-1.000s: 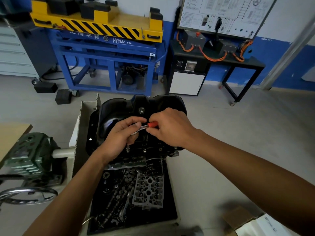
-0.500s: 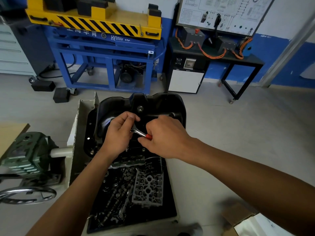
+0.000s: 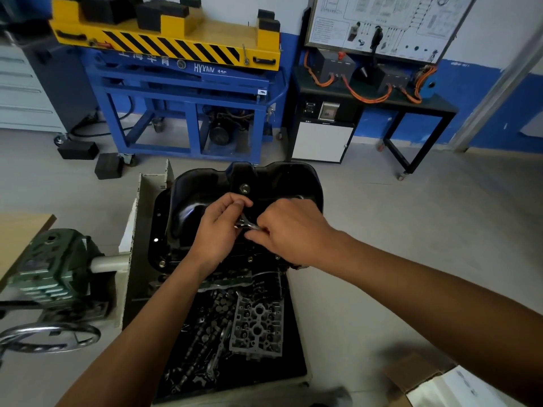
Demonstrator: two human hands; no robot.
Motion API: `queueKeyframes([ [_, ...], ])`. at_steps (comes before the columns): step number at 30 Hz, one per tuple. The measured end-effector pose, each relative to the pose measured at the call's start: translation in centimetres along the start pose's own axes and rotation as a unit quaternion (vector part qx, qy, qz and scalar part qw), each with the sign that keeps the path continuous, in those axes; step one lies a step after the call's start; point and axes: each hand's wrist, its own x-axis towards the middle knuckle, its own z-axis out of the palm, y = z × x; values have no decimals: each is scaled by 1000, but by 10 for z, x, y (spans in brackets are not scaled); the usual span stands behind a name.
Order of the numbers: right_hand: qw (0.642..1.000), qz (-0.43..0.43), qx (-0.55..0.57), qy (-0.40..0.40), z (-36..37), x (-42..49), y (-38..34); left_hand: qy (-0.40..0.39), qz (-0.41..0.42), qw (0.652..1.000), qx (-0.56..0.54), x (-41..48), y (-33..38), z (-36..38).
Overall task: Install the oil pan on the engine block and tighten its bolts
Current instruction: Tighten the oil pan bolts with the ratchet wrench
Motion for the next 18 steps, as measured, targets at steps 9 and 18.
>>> queueKeyframes([
  [9, 994, -7, 29, 109, 11, 5, 17, -158, -3, 987, -39, -6, -1, -15],
  [18, 988, 36, 82, 127, 20, 9, 14, 6, 63, 998, -20, -3, -7, -5],
])
